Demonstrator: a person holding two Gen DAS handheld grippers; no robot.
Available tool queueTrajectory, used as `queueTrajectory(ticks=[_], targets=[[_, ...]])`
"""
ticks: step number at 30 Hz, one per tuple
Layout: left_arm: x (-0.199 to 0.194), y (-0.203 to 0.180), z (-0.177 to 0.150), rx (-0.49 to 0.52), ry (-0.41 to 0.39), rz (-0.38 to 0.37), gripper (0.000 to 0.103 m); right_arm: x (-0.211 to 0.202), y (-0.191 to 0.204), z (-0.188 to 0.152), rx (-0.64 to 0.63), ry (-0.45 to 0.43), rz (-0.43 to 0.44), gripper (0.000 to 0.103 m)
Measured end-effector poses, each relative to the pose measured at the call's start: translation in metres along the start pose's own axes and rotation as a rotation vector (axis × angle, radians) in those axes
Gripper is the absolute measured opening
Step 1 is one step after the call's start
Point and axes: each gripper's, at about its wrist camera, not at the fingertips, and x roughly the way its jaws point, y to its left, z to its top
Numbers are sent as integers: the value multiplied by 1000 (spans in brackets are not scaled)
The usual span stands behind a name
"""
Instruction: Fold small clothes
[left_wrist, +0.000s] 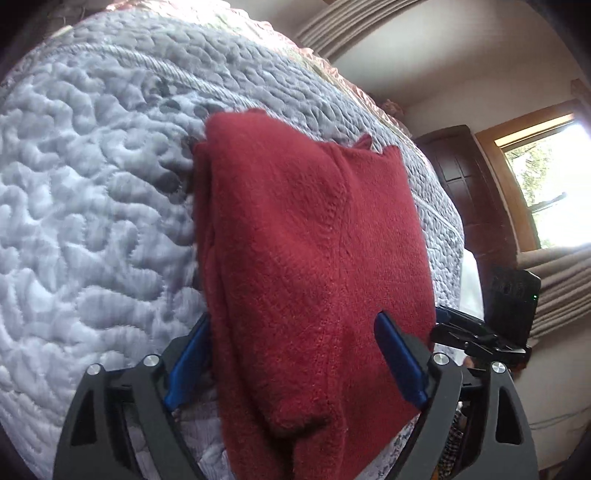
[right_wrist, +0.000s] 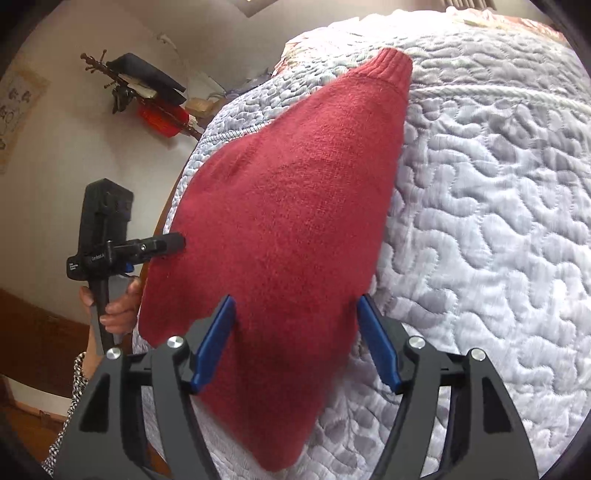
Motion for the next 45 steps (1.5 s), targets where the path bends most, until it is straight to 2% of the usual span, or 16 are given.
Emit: queueTrajectory(ticks=[5, 7, 8, 9, 12, 13, 15, 18, 22, 27, 29, 30, 32, 39, 41, 45], targets=[[21, 0, 11, 34, 46, -53, 88, 12, -6, 8, 18, 10, 18, 74], [26, -4, 12, 49, 51, -49, 86, 18, -10, 13, 26, 15, 21, 75], [29, -7, 11, 61, 51, -35, 82, 21, -12, 15, 34, 19, 27, 76], [31, -8, 11, 68, 53, -19, 71, 23, -11, 17, 39, 22, 31, 76], [33, -5, 6, 62, 26, -31, 56, 33, -14, 20, 51, 35, 53, 76], [32, -3, 5, 57, 16, -43, 52, 36, -16, 20, 59, 36, 65, 75], [31, 0, 2, 42, -5, -63, 47, 38, -15, 18, 65, 28, 89, 62], [29, -5, -1, 55, -36, -58, 43, 29, -10, 14, 38, 1, 93, 50], [26, -22, -6, 99, -80, -40, 41, 13, 0, 9, 16, -23, 94, 45], [25, -56, -24, 114, -76, -86, 41, -20, 2, -9, 0, -32, 125, 44], [28, -75, -37, 128, -70, -99, 41, -40, -1, -22, -15, -31, 114, 44], [31, -83, -41, 133, -67, -102, 41, -49, -2, -26, -66, 25, 91, 44], [37, -101, -54, 135, -60, -119, 41, -71, -5, -36, -79, 16, 74, 44], [71, -173, -93, 232, -63, -118, 41, -147, -40, -76, -106, -32, -10, 44], [83, -187, -105, 238, -66, -107, 42, -155, -53, -82, -88, -40, -15, 44], [105, -189, -126, 227, -49, -92, 43, -155, -85, -93, -54, -27, -8, 45]])
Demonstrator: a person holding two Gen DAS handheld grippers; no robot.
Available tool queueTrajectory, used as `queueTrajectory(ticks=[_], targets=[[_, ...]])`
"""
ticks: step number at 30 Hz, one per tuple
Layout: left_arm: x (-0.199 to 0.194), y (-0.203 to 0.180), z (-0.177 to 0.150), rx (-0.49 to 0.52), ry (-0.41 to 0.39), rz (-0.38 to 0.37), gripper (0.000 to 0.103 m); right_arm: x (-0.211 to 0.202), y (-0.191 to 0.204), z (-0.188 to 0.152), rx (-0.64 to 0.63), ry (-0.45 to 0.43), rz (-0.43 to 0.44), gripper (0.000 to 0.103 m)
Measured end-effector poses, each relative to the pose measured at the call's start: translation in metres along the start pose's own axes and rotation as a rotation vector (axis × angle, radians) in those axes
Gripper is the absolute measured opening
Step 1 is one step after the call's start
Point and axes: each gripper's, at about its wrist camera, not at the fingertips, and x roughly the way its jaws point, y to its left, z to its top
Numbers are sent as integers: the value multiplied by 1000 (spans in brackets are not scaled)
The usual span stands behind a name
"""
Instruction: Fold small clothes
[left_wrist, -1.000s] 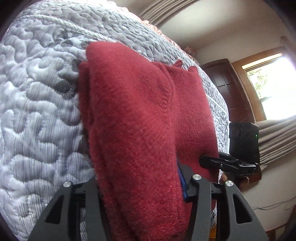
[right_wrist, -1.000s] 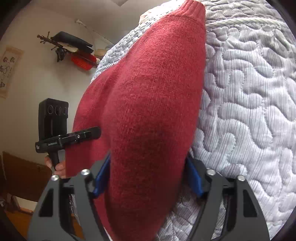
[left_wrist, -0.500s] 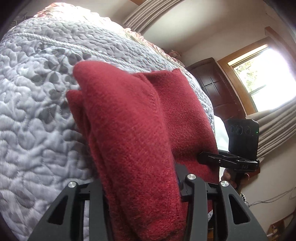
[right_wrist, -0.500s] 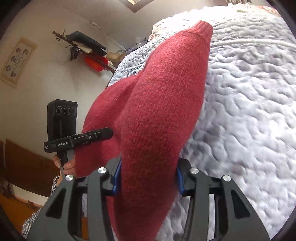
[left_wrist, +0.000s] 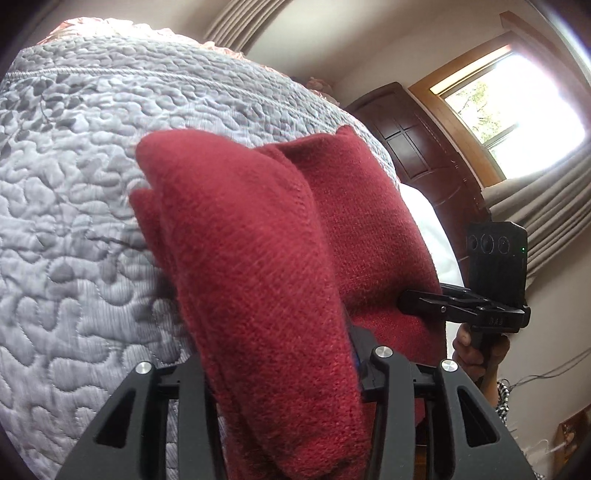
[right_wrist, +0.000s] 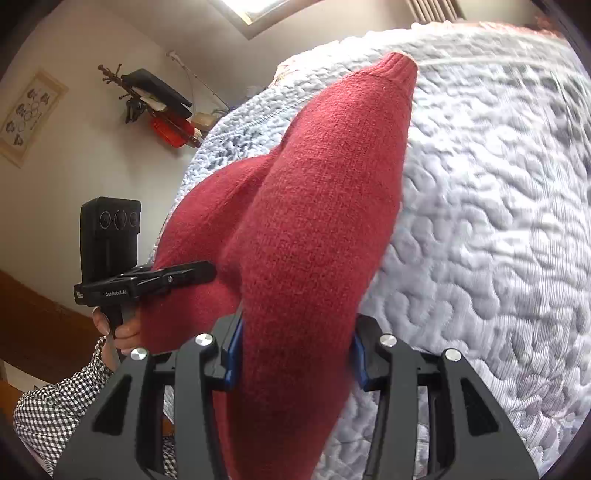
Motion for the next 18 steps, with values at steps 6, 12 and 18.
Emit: queueTrajectory(ticks=[6, 12, 18], targets=[[16, 17, -14, 21, -3, 28, 55, 20, -47, -20, 97, -16, 84, 51], [15, 10, -25, 38, -34, 77, 67, 9, -44, -27, 120, -46, 71, 66], [-16, -13, -63, 95, -120, 225, 74, -28, -44, -76, 108, -50, 9, 72]])
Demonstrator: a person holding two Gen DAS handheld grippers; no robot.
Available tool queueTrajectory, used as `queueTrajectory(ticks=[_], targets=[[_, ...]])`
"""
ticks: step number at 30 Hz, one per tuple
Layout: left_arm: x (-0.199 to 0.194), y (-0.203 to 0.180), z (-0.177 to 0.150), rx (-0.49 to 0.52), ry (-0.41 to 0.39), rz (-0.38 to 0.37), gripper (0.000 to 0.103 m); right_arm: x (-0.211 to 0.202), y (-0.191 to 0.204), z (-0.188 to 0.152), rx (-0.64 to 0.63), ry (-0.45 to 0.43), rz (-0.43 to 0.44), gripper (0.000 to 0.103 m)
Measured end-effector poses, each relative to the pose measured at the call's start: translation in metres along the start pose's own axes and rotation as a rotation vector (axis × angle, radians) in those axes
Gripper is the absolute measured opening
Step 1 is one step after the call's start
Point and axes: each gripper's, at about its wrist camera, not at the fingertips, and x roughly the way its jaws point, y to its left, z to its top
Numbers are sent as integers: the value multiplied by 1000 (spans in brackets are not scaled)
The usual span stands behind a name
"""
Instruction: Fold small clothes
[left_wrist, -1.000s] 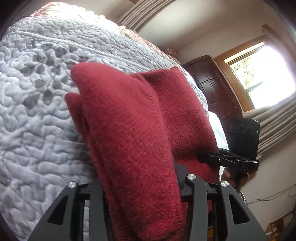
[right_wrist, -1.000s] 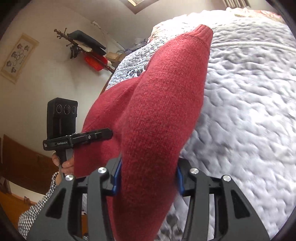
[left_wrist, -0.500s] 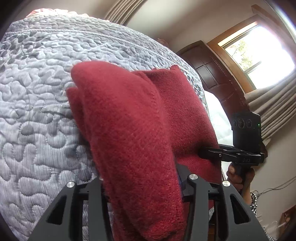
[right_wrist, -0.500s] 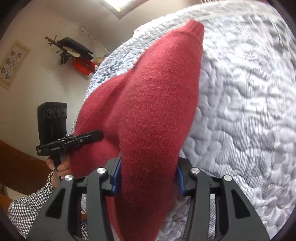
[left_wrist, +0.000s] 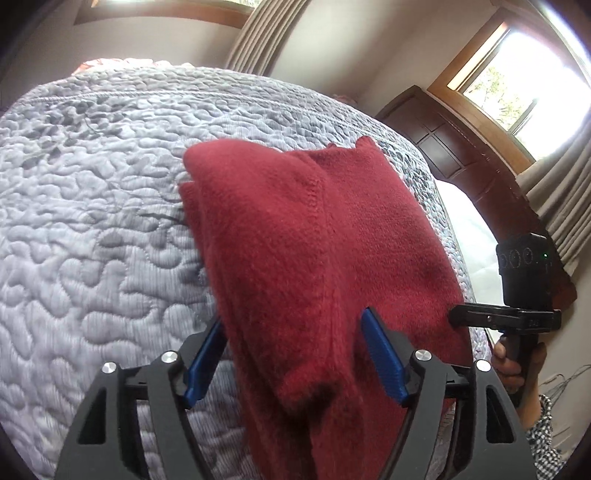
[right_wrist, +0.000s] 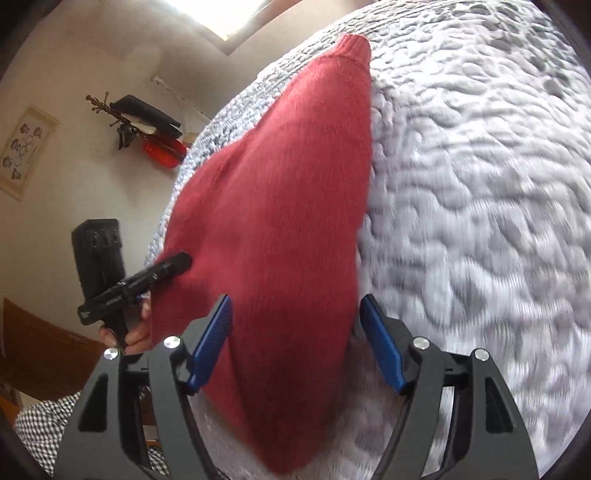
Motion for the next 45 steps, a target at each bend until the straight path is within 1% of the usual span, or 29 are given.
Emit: queueTrajectory(ticks=[4, 5, 6, 7, 8, 9, 11, 14, 17, 18, 20, 21, 23, 25, 28, 30, 32, 37, 39, 42, 43, 45], targets=[[-20, -8, -30, 29, -28, 71, 78, -7, 2, -34, 14, 23, -16, 72], [-23, -10, -38, 32, -31, 90, 78, -8, 2, -42, 21, 24, -16, 69], [-25, -10, -45, 34, -34, 104, 78, -8, 1, -46, 27, 24, -22, 57], [-26, -10, -51, 34, -34, 119, 78, -9, 1, -51, 38, 27, -18, 49], [-27, -8, -56, 29, -35, 130, 78, -10, 1, -56, 61, 22, 13, 33], [-26, -7, -58, 23, -33, 129, 78, -12, 2, -60, 66, 10, 19, 30], [-26, -2, -63, 3, -27, 131, 78, -15, 8, -67, 46, -20, -18, 27], [-21, 3, -65, -4, -20, 137, 79, -5, 11, -73, 45, -26, -79, 27], [-19, 0, -69, 26, -28, 165, 79, 1, 12, -77, 57, -38, -108, 28], [-20, -3, -71, 32, -32, 175, 79, 2, 14, -78, 60, -45, -118, 33], [-23, -6, -72, 30, -37, 191, 79, 1, 18, -82, 69, -65, -132, 35], [-25, -7, -73, 22, -35, 195, 80, 2, 19, -84, 73, -75, -135, 38], [-31, -10, -76, 9, -34, 204, 82, 0, 21, -90, 75, -92, -150, 39], [-37, -13, -81, 4, -35, 236, 85, -3, 22, -98, 76, -109, -171, 39], [-47, -18, -92, -2, -40, 277, 87, -13, 25, -113, 76, -126, -194, 39], [-54, -23, -97, -8, -40, 301, 88, -17, 30, -123, 68, -132, -222, 40], [-59, -27, -102, -11, -36, 325, 89, -21, 35, -136, 56, -134, -273, 41], [-75, -41, -118, -25, -41, 377, 89, -31, 52, -153, 22, -152, -344, 50], [-83, -47, -123, -24, -50, 394, 89, -34, 61, -162, 8, -163, -374, 57], [-96, -58, -129, -7, -72, 426, 90, -39, 73, -172, -15, -191, -420, 64], [-100, -61, -131, 0, -80, 433, 90, -41, 76, -175, -19, -200, -429, 65], [-108, -69, -136, 15, -93, 448, 91, -43, 82, -178, -21, -213, -436, 71]])
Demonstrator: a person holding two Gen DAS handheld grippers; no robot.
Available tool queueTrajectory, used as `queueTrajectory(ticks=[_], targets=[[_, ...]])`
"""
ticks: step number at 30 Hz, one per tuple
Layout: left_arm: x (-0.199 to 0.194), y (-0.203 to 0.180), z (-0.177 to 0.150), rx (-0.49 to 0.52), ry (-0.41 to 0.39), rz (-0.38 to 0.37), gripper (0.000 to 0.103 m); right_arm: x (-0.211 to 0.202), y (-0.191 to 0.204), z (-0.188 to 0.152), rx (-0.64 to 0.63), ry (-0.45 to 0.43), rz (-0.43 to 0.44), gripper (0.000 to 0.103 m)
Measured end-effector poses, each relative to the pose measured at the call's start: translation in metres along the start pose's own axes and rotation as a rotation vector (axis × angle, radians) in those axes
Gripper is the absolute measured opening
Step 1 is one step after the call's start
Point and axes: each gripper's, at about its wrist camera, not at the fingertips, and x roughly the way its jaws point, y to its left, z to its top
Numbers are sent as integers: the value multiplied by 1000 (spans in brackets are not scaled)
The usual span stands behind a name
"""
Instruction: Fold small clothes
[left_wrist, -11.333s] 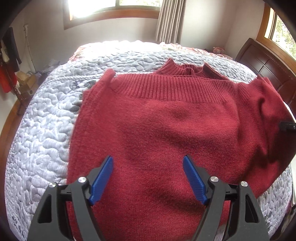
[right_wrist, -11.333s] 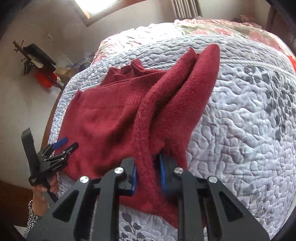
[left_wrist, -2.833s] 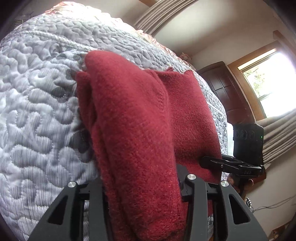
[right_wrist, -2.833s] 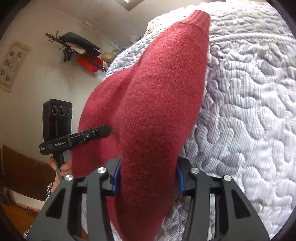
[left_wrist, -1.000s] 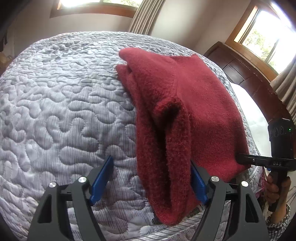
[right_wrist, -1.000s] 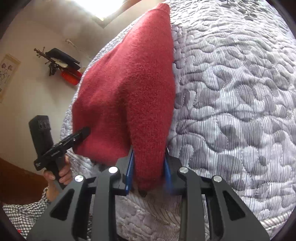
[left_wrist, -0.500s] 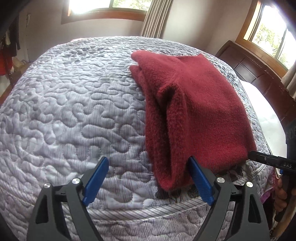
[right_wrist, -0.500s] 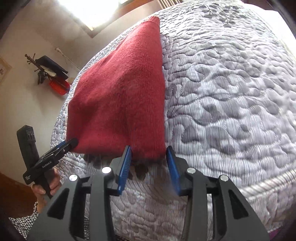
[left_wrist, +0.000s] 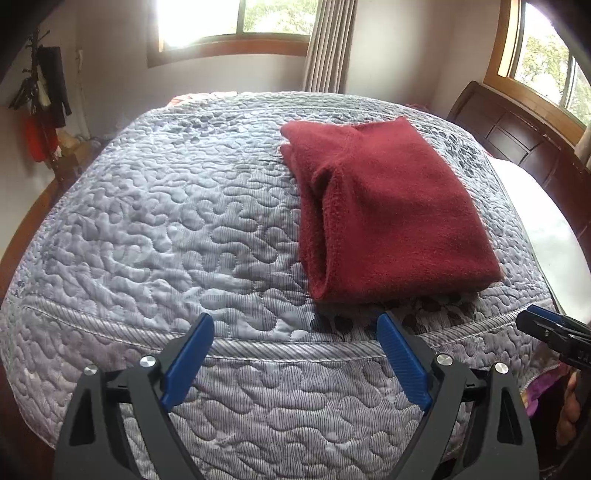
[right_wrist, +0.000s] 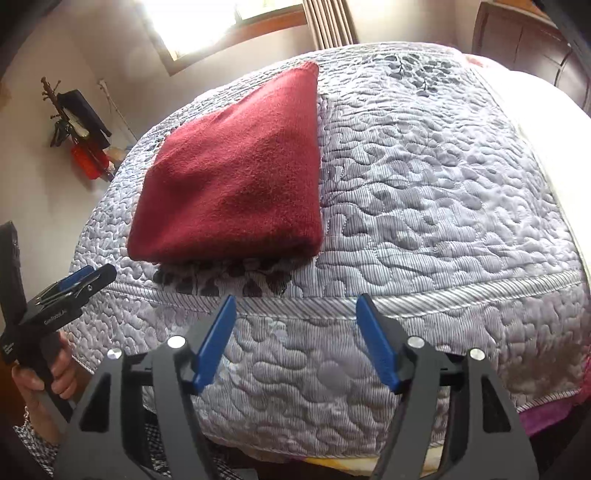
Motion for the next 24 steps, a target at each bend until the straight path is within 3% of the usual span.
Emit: queueTrajectory(ticks=[8, 24], targets=[[-28, -13, -4, 27, -37, 29, 93, -22, 13, -7, -25, -56, -65, 90], [-48, -27, -10, 63, -52, 74, 96, -29, 30, -6, -38, -70, -127, 100]])
